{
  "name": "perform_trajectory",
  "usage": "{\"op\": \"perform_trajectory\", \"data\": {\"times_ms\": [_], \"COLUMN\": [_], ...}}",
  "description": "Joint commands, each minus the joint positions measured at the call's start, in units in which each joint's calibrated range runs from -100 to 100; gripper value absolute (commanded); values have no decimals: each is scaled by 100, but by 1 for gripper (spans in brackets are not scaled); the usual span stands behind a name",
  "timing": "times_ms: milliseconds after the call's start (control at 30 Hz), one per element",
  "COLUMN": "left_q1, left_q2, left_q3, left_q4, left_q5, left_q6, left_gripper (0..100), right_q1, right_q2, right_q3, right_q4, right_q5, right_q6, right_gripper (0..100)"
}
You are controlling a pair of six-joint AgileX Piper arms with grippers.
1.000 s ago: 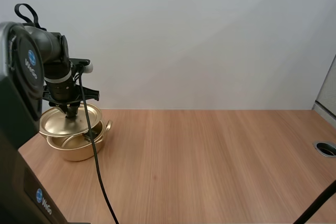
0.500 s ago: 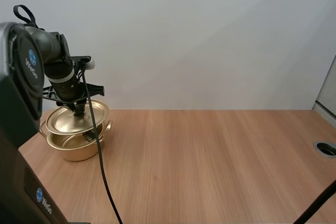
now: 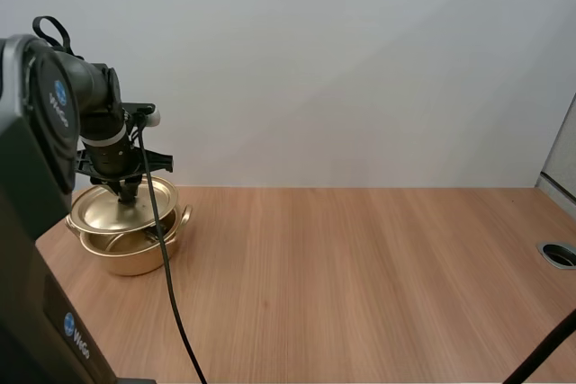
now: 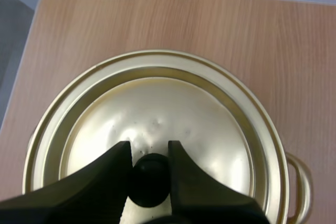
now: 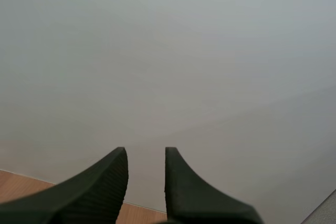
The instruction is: Open the pot, put the car inside, and close it
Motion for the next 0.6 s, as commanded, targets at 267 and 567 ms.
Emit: {"op": "perform_trajectory", "data": {"times_ms": [267, 567], "left_q1": [5, 5], "left_q2": [136, 312], "left_q3": [6, 224], "left_q4": [-30, -44], "left_q5": [-56, -294], "left_q6": [-29, -29], "left_gripper": [0, 0], "right_q1": [-1, -1], "right_q2": [-4, -4], "right_q3": [-4, -4], "right_q4": [30, 30], "right_q5": [0, 0], "right_q6": [0, 0], "right_gripper": [43, 43]}}
